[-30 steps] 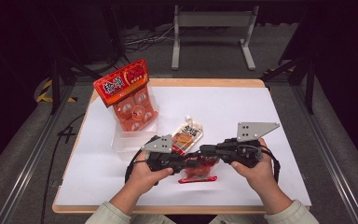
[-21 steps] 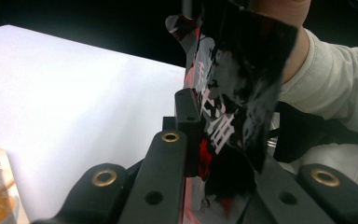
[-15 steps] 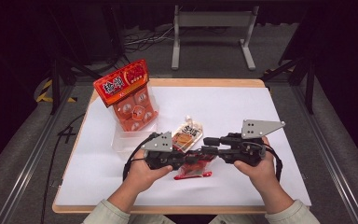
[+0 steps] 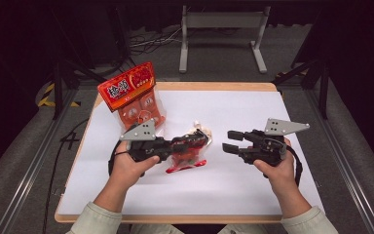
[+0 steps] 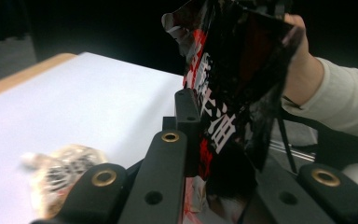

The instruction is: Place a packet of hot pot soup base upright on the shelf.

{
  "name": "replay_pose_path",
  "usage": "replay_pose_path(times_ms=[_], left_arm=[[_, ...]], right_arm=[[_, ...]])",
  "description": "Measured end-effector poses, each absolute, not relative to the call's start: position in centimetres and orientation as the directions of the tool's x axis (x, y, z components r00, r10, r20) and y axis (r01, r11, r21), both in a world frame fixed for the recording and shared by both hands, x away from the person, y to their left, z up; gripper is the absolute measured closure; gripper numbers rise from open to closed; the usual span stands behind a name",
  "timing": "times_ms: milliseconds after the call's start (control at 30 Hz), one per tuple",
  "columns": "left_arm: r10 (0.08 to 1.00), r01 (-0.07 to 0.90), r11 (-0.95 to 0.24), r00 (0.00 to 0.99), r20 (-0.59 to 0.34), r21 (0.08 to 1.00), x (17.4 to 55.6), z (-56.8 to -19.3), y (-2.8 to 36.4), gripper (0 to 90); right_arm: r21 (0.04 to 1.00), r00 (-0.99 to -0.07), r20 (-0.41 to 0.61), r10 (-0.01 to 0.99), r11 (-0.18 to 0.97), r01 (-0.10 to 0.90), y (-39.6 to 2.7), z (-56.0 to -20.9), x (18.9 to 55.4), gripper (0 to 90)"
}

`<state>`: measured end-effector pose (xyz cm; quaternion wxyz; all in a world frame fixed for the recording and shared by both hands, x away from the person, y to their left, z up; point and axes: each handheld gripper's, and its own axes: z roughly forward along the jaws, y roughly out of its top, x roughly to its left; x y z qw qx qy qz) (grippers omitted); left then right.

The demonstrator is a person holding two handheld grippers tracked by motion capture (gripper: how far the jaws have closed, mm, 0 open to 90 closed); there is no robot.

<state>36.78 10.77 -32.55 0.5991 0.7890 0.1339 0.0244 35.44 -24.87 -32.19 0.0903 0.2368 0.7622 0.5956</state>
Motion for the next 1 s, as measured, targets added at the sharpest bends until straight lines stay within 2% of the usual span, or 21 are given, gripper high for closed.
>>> replay_pose_path(times_ms=[500,1000], left_arm=[[0.238,0.106,-0.251,0.970,-0.045,0.962,39.6,-31.0,15.2,89.6],[0.278,0.096,-0.229,0.960,-0.029,0.969,41.4,-31.1,18.3,89.5]], right_arm=[[0.945,-0.850,0.176,0.497,0.156,0.286,-26.3,-32.7,35.7,47.8],[0.942,-0.817,0.196,0.542,0.129,0.311,-28.2,-33.1,34.8,47.6]])
